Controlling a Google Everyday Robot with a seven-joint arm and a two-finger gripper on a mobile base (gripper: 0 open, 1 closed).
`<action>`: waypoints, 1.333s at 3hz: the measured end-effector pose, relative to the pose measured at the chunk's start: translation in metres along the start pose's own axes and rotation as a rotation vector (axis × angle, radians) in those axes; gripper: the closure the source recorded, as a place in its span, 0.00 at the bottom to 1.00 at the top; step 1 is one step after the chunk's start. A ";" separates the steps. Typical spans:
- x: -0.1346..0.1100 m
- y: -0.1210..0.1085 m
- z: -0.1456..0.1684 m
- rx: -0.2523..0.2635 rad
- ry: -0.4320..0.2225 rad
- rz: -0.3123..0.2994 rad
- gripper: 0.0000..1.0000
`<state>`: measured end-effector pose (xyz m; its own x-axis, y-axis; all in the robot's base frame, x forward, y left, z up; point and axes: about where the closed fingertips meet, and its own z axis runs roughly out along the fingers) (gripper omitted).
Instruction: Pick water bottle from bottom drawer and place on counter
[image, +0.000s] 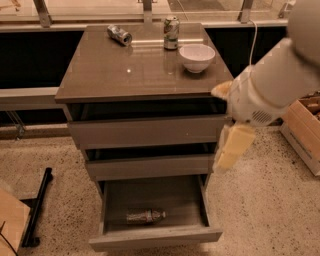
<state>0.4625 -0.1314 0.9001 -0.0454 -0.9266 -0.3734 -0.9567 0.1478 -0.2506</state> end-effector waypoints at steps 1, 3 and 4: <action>0.001 0.009 0.057 -0.059 -0.084 -0.025 0.00; 0.012 0.024 0.144 -0.161 -0.216 0.017 0.00; 0.008 0.031 0.165 -0.178 -0.205 0.035 0.00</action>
Offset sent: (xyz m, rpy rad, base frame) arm 0.0290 0.0607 -0.2181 0.3798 0.2032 0.1222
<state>0.4802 -0.0770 0.7417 -0.0377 -0.8298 -0.5569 -0.9919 0.0988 -0.0802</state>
